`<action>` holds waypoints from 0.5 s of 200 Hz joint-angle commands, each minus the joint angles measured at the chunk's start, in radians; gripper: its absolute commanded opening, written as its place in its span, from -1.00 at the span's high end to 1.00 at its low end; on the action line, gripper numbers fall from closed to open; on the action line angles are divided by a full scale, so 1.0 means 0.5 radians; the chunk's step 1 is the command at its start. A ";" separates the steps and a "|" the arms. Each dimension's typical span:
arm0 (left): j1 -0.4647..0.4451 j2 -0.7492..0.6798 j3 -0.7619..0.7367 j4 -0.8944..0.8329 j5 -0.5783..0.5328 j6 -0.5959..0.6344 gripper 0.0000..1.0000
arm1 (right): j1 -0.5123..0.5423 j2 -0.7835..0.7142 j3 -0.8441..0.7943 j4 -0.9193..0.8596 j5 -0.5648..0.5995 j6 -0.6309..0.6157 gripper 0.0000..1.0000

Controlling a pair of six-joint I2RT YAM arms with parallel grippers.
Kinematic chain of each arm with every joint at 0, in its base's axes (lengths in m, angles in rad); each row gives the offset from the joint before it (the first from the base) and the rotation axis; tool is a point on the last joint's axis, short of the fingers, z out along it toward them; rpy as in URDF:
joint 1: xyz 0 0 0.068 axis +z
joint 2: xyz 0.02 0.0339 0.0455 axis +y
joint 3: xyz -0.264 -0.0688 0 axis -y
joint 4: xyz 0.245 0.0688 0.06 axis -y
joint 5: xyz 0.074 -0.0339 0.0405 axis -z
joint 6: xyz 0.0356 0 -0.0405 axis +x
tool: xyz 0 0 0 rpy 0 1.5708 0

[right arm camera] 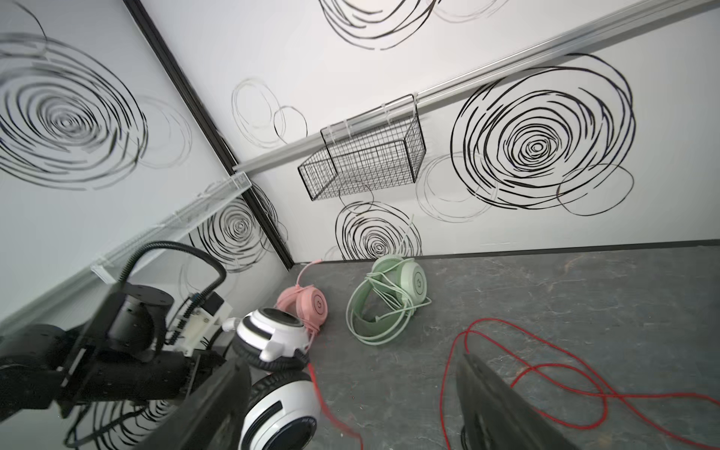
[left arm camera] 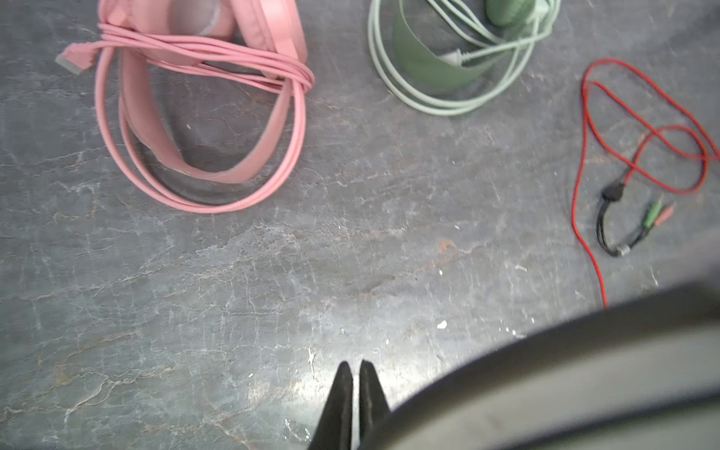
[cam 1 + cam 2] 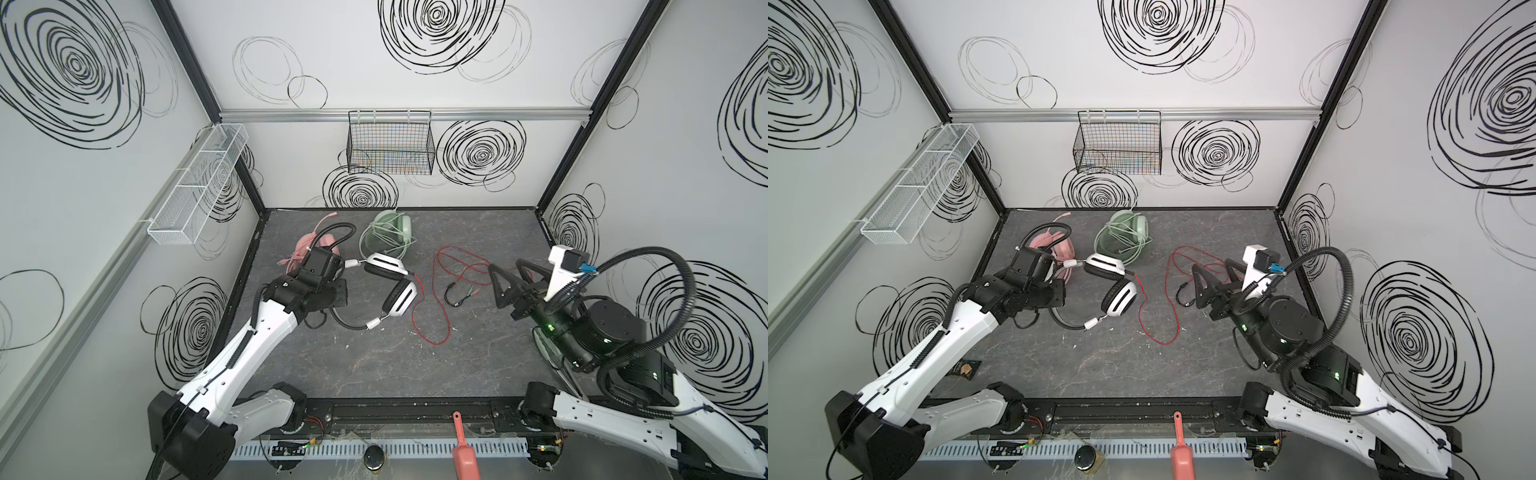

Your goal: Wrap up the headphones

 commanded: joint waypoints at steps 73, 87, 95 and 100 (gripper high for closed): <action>-0.003 -0.296 0.198 -0.136 0.470 -0.112 1.00 | -1.223 0.188 -1.224 1.254 -2.248 0.012 -0.61; -0.004 -0.320 0.266 -0.127 0.494 -0.160 1.00 | -1.079 0.174 -1.426 1.453 -2.088 -0.030 -0.61; -0.001 -0.317 0.314 -0.136 0.503 -0.162 1.00 | -0.977 0.181 -1.496 1.502 -1.984 -0.105 -0.62; 0.003 -0.311 0.343 -0.143 0.507 -0.165 1.00 | -0.917 0.195 -1.527 1.529 -1.935 -0.146 -0.62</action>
